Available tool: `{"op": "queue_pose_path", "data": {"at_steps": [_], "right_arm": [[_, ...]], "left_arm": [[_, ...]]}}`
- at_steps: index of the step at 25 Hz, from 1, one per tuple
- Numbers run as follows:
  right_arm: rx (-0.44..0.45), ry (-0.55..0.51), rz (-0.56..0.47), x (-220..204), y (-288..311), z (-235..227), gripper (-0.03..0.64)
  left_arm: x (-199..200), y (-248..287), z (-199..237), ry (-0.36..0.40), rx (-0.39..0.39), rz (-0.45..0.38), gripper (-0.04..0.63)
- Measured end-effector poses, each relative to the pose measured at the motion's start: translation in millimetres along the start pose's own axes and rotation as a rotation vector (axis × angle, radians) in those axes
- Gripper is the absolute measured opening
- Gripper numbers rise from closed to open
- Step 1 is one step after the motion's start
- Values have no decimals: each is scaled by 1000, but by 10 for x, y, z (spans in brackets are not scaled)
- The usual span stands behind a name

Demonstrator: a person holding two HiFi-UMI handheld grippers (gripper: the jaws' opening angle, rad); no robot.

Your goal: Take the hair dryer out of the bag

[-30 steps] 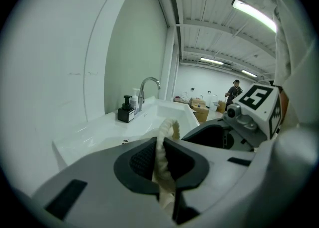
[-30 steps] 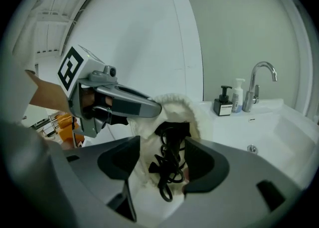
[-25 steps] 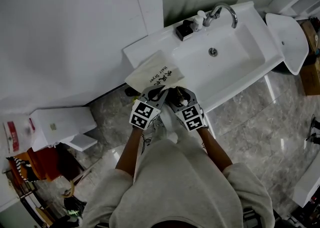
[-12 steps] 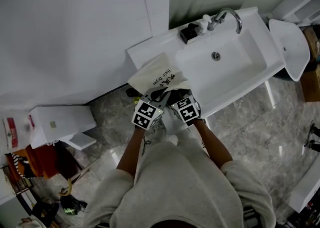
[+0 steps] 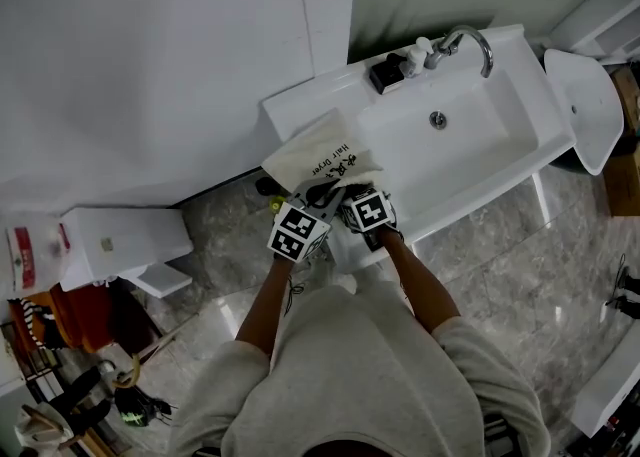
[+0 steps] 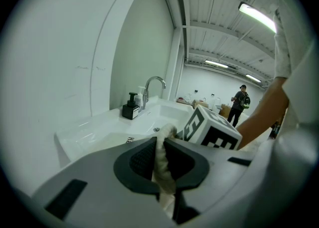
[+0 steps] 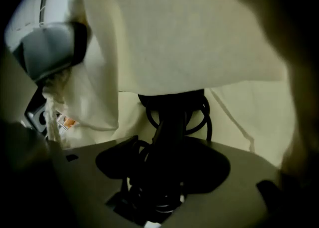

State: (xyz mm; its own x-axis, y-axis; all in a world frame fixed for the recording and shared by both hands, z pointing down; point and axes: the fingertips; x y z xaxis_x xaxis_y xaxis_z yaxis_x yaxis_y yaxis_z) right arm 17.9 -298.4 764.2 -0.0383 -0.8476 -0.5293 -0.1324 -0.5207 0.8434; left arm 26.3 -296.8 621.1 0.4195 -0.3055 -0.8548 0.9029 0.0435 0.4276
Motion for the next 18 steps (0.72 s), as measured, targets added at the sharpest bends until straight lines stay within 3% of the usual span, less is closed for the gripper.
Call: {"op": "queue_pose_path", "data": {"at_steps": [7,18], "right_arm": [[-59,9,7,15,27,-50,244],[-31,12,-27,-39,-167,-108,230]], "left_arm": [[-54,-42,72,-22,17,-10,31],[-71,4,113,-10,34,5,31]]}}
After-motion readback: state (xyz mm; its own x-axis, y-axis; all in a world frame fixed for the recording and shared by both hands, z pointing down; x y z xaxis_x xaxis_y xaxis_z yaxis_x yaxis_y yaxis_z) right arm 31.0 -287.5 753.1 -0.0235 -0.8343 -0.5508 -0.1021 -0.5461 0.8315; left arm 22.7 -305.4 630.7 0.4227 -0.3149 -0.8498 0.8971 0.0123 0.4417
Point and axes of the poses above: the fingertips, and each gripper's own axes: y forward along the fingers, z to its left, x out of its top, and after that the axes turned 14 degrees about -x, right-handed
